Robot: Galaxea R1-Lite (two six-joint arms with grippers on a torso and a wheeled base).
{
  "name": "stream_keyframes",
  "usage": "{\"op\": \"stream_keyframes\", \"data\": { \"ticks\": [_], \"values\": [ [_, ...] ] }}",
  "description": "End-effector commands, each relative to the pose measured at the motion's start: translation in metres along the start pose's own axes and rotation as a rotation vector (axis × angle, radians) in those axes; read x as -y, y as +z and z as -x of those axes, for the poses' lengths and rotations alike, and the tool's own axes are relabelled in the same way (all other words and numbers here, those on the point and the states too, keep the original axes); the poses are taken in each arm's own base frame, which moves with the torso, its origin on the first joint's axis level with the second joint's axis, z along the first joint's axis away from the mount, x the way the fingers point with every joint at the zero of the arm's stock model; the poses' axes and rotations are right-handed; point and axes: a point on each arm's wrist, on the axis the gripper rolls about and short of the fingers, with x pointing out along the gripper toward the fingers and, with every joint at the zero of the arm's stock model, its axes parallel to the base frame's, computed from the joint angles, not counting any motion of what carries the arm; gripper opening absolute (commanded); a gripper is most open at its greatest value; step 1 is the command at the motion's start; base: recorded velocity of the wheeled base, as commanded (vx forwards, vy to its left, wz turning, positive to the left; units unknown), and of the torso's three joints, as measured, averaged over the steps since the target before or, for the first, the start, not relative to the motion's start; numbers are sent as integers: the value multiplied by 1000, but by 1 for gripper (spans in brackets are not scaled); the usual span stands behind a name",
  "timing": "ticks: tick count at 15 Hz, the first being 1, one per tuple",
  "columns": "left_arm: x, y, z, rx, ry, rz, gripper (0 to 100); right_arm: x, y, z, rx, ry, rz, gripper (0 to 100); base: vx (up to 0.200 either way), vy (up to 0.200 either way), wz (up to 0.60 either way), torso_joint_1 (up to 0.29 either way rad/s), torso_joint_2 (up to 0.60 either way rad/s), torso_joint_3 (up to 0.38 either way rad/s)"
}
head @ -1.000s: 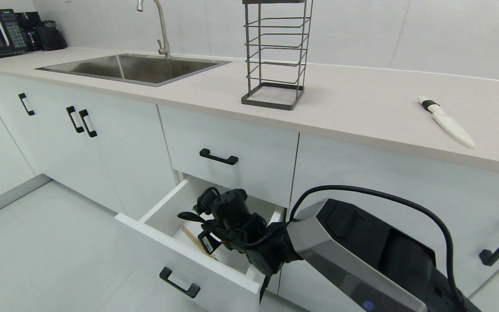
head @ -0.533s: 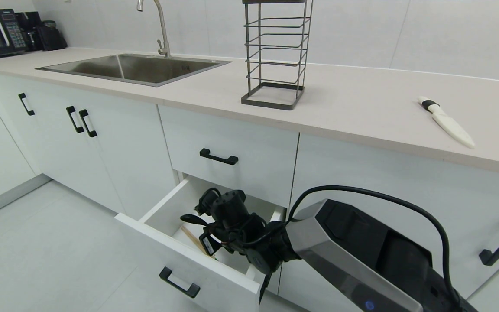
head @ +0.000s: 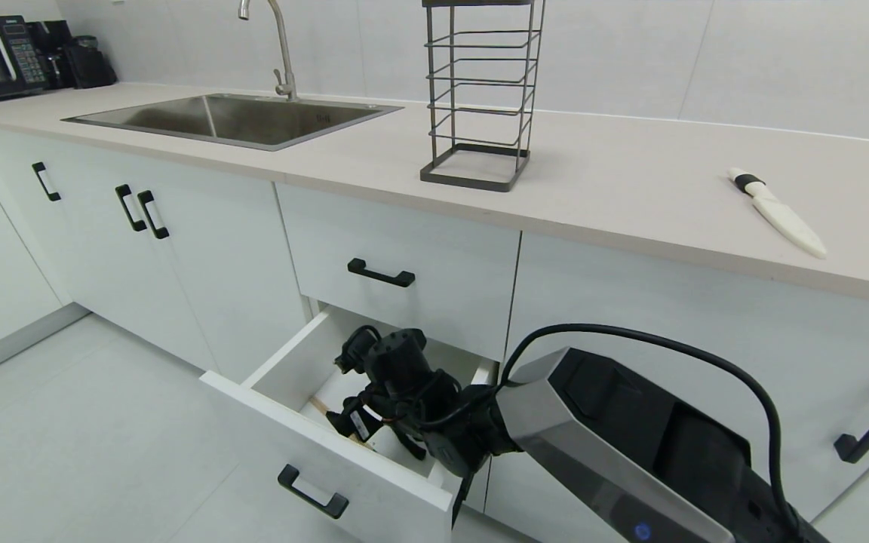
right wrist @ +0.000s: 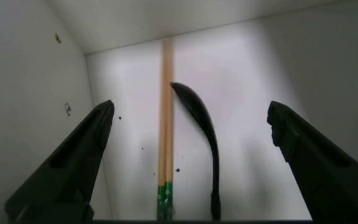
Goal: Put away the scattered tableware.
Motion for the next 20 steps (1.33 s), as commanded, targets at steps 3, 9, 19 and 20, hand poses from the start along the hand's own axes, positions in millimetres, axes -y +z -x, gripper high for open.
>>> {"op": "stream_keyframes", "data": {
  "ticks": [3,9,19,20],
  "values": [
    [0,0,0,-1,0,0,100,-3,-2,0,-5,4,8,100,0,0,0,0,0,0],
    [0,0,0,-1,0,0,100,-7,14,4,85,7,13,100,0,0,0,0,0,0],
    [0,0,0,-1,0,0,100,-27,76,74,220,41,79,100,0,0,0,0,0,0],
    [0,0,0,-1,0,0,100,-29,80,86,229,46,81,100,0,0,0,0,0,0]
  ]
}}
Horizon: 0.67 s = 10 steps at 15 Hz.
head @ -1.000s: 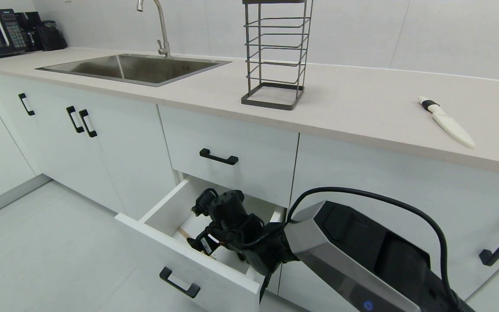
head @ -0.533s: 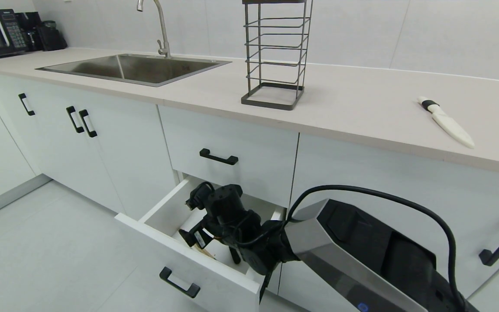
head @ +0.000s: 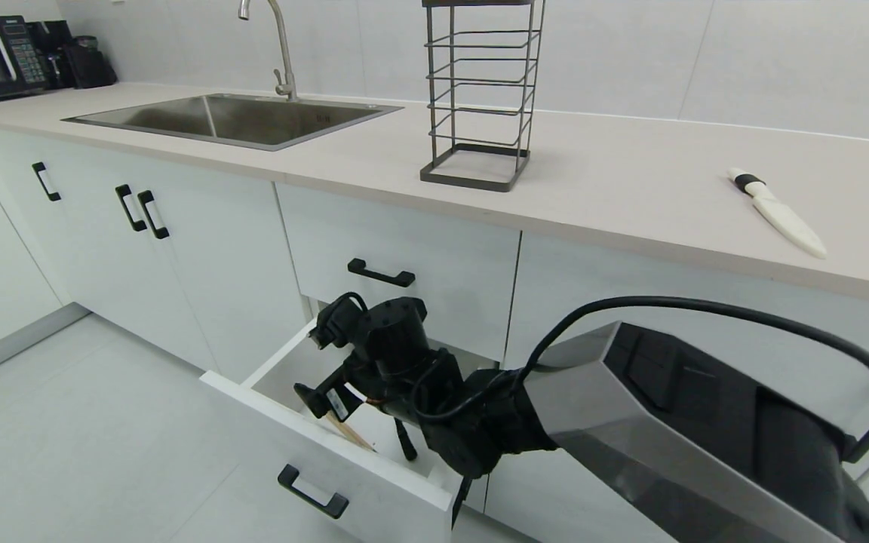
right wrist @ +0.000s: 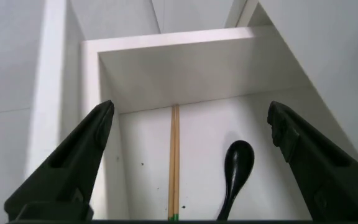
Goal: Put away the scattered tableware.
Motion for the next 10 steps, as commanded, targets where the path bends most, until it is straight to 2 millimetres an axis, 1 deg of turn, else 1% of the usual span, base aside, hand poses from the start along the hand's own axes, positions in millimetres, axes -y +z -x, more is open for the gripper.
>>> {"op": "stream_keyframes", "data": {
  "ticks": [1,4,6,7,8,9,10],
  "values": [
    [0,0,0,-1,0,0,100,-5,31,34,57,10,5,100,0,0,0,0,0,0],
    [0,0,0,-1,0,0,100,-9,44,77,89,-3,9,100,0,0,0,0,0,0],
    [0,0,0,-1,0,0,100,-8,41,104,98,-23,5,100,0,0,0,0,0,0],
    [0,0,0,-1,0,0,100,-6,35,112,93,-27,2,100,0,0,0,0,0,0],
    [0,0,0,-1,0,0,100,0,18,130,72,-39,-3,100,0,0,0,0,0,0],
    [0,0,0,-1,0,0,100,5,7,146,52,-50,-8,100,0,0,0,0,0,0],
    [0,0,0,-1,0,0,100,9,1,157,36,-59,-12,100,0,0,0,0,0,0]
  ]
}}
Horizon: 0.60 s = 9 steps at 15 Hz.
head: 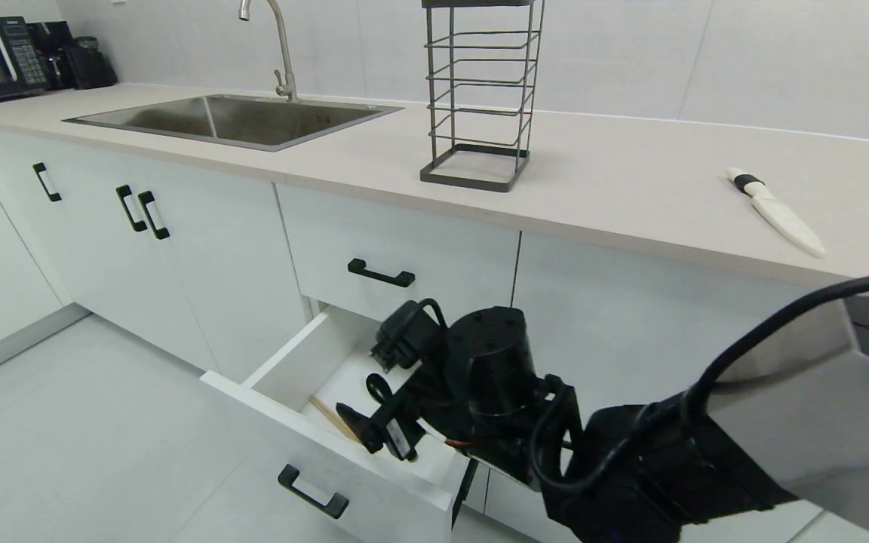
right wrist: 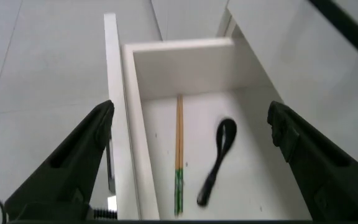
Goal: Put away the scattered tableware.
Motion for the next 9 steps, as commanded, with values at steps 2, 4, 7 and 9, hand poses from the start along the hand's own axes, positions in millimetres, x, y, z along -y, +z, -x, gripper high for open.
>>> {"op": "stream_keyframes", "data": {
  "ticks": [2,4,7,9],
  "values": [
    [0,0,0,-1,0,0,100,19,-6,64,0,-38,-19,100,0,0,0,0,0,0],
    [0,0,0,-1,0,0,100,20,-6,73,3,-32,-18,100,0,0,0,0,0,0],
    [0,0,0,-1,0,0,100,18,-8,103,11,-9,-18,100,0,0,0,0,0,0],
    [0,0,0,-1,0,0,100,21,-8,122,20,-16,-22,100,0,0,0,0,0,0]
  ]
}}
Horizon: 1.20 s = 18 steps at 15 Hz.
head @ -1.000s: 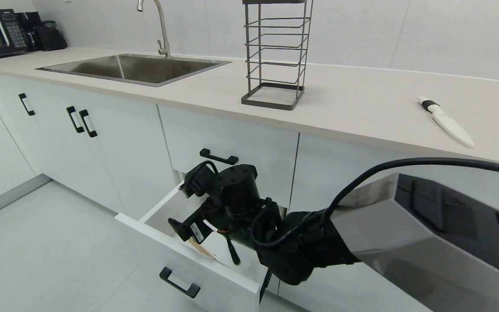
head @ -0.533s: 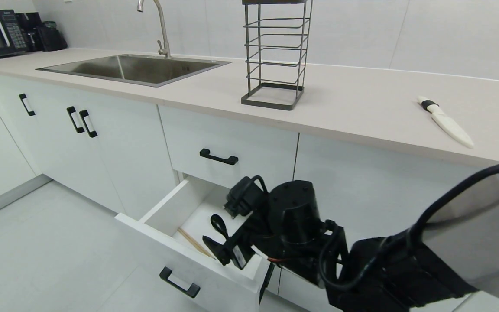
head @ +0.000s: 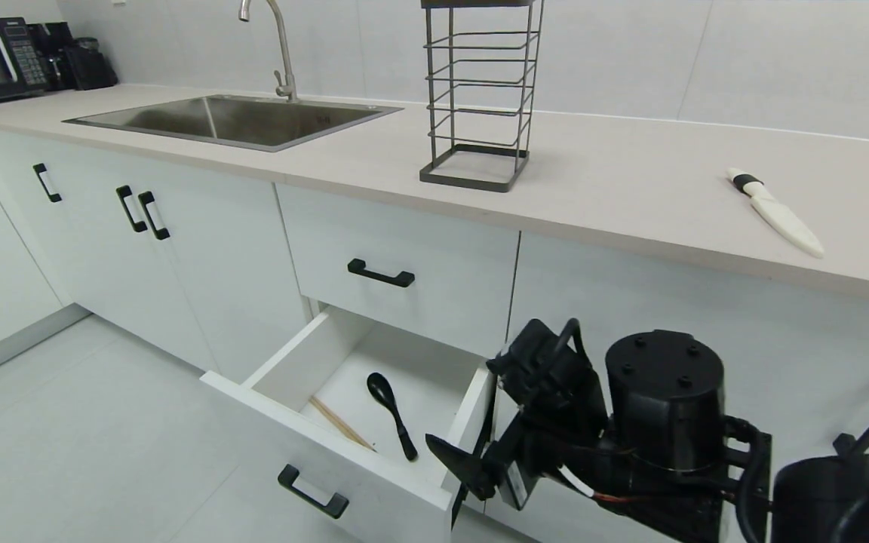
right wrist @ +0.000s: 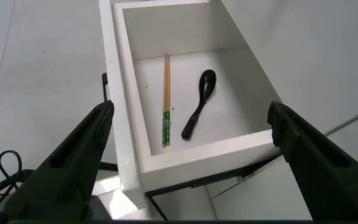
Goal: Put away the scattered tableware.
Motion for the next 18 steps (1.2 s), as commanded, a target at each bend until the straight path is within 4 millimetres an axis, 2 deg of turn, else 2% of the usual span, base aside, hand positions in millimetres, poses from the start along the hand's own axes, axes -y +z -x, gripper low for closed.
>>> {"op": "stream_keyframes", "data": {
  "ticks": [1,3,5,6,7,8,12,17,18],
  "values": [
    [0,0,0,-1,0,0,100,3,8,33,48,-8,-5,100,0,0,0,0,0,0],
    [0,0,0,-1,0,0,100,9,1,57,43,-28,-10,100,0,0,0,0,0,0],
    [0,0,0,-1,0,0,100,12,0,90,87,-23,-12,100,0,0,0,0,0,0],
    [0,0,0,-1,0,0,100,14,3,100,119,-27,-15,100,0,0,0,0,0,0],
    [0,0,0,-1,0,0,100,14,3,100,119,-27,-15,100,0,0,0,0,0,0],
    [0,0,0,-1,0,0,100,19,2,120,146,-54,-22,100,0,0,0,0,0,0],
    [0,0,0,-1,0,0,100,21,-23,169,166,-74,-31,100,0,0,0,0,0,0],
    [0,0,0,-1,0,0,100,26,-29,222,329,-195,-41,100,0,0,0,0,0,0],
    [0,0,0,-1,0,0,100,24,-40,232,325,-212,-43,100,0,0,0,0,0,0]
  ]
}}
